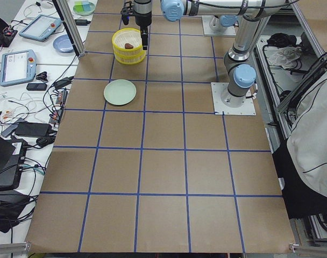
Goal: Stack buns with steamer
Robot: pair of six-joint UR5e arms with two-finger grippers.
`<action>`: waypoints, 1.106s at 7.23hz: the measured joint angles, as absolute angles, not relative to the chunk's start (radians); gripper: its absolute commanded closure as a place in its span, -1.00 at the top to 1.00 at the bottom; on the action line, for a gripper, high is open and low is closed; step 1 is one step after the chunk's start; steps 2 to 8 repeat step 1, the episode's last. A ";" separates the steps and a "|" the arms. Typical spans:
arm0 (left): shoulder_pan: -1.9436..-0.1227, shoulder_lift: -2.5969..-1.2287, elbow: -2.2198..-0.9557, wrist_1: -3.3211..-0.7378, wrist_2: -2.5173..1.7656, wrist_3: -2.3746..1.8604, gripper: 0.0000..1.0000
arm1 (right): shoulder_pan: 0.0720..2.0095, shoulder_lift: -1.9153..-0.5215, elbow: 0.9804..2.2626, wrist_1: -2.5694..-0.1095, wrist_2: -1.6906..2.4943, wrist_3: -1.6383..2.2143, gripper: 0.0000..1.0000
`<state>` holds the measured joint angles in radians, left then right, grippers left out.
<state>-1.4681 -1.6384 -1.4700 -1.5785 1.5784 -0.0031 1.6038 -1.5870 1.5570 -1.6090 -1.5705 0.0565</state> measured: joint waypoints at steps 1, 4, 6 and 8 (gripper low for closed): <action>-1.468 -1.638 -1.471 -1.578 1.578 -0.003 1.00 | 1.604 -1.585 1.557 -1.625 -1.570 0.057 1.00; -1.468 -1.638 -1.471 -1.578 1.578 -0.003 1.00 | 1.604 -1.585 1.557 -1.625 -1.570 0.057 1.00; -1.468 -1.638 -1.471 -1.578 1.578 -0.003 1.00 | 1.604 -1.585 1.557 -1.625 -1.570 0.057 1.00; -1.468 -1.638 -1.471 -1.578 1.578 -0.003 1.00 | 1.604 -1.585 1.557 -1.625 -1.570 0.057 1.00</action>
